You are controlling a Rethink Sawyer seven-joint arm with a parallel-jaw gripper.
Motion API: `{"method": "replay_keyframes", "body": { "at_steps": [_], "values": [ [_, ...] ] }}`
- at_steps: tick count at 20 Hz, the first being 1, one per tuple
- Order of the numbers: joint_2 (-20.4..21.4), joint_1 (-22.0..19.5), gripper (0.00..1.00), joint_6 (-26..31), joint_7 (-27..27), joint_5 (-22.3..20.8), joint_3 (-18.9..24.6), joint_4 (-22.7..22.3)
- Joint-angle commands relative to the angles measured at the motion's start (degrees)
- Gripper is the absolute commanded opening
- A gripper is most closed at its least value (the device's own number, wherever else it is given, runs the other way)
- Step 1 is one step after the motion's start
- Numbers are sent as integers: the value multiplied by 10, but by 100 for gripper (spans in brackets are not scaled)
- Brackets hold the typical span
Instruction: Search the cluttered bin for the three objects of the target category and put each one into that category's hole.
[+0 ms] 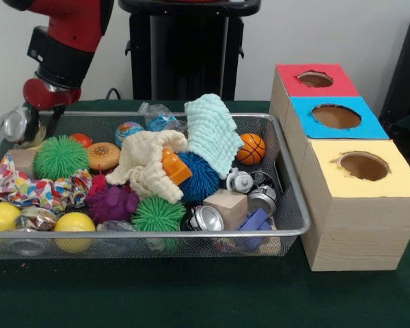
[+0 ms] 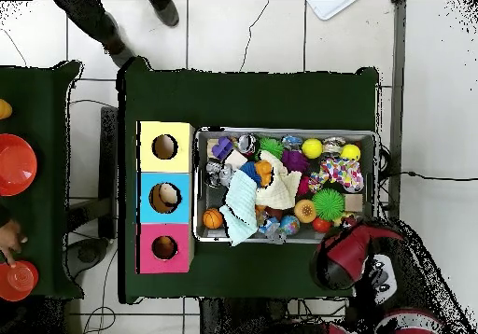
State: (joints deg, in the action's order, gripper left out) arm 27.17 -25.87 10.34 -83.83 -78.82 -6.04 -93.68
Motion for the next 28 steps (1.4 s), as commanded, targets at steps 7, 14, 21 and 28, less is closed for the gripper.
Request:
{"method": "replay_keyframes", "body": {
  "at_steps": [7, 14, 21, 28],
  "values": [
    [-103, 43, 100, -50, -169, -8, -74, 46],
    [-111, 48, 100, -77, -146, 25, -93, 41],
    [-79, 2, 100, -85, -94, 57, -47, -4],
    [-6, -146, 100, -22, -3, 114, 111, -95]
  ]
}}
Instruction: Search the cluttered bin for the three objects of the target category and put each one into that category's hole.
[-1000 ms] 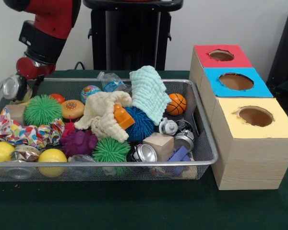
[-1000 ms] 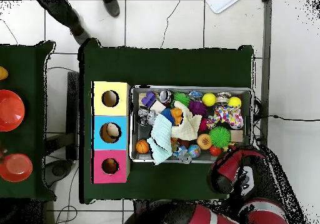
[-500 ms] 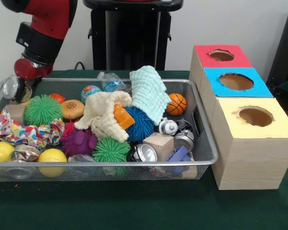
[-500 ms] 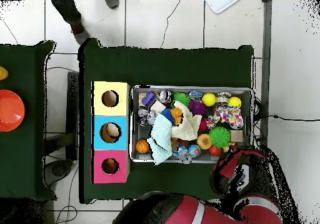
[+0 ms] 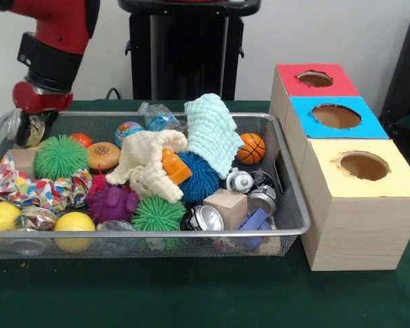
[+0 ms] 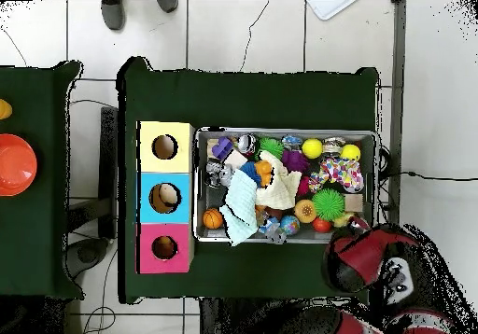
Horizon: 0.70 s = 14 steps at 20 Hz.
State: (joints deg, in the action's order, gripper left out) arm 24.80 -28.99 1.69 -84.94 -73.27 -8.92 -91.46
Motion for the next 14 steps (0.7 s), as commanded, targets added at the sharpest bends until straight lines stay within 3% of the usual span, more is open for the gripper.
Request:
{"method": "replay_keyframes", "body": {
  "at_steps": [1, 14],
  "values": [
    [19, -120, 100, 65, 10, 61, 144, -119],
    [31, -129, 100, 81, 15, 79, 166, -137]
  ]
}}
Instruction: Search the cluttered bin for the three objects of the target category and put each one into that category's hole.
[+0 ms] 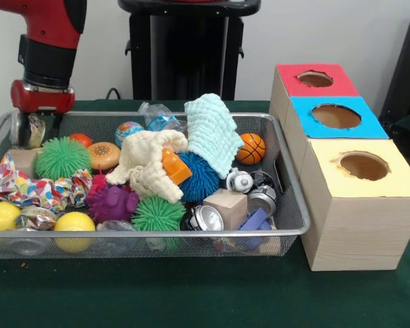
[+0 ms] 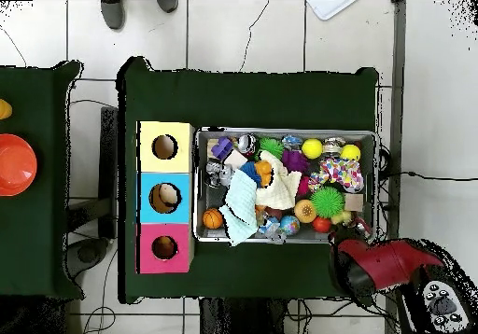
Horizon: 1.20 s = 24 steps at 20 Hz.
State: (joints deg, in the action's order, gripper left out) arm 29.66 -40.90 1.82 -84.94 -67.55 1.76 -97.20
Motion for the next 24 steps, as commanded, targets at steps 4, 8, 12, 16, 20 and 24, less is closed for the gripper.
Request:
{"method": "replay_keyframes", "body": {
  "at_steps": [4, 8, 12, 16, 20, 24],
  "values": [
    [-18, -10, 100, 82, 16, 19, 60, -79],
    [-19, -9, 100, 82, 17, 15, 62, -81],
    [-24, 9, 100, 67, 4, -1, 48, -73],
    [-41, 63, 100, 20, -37, -33, -4, -46],
    [-87, 161, 100, -70, -80, -33, -116, 21],
    [-133, 204, 100, -158, -35, 44, -196, 59]
  ]
}}
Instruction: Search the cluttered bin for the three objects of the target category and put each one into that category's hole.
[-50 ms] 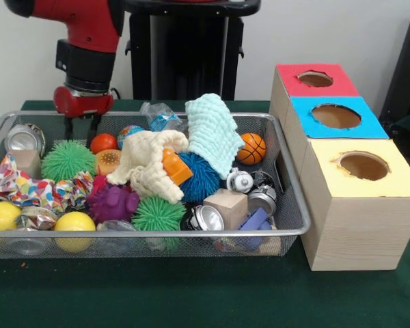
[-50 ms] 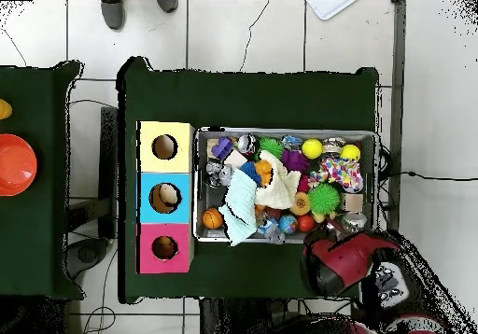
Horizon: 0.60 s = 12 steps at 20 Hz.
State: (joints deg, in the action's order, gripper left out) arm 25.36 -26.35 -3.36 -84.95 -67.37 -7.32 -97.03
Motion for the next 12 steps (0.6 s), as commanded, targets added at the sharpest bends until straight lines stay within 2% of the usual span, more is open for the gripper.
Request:
{"method": "replay_keyframes", "body": {
  "at_steps": [1, 4, 9, 12],
  "values": [
    [-100, 68, 100, -127, -23, 66, -125, 62],
    [-122, 92, 100, -179, 23, 125, -169, 70],
    [-152, 129, 100, -247, 74, 200, -223, 73],
    [-173, 137, 100, -286, 97, 237, -249, 77]
  ]
}}
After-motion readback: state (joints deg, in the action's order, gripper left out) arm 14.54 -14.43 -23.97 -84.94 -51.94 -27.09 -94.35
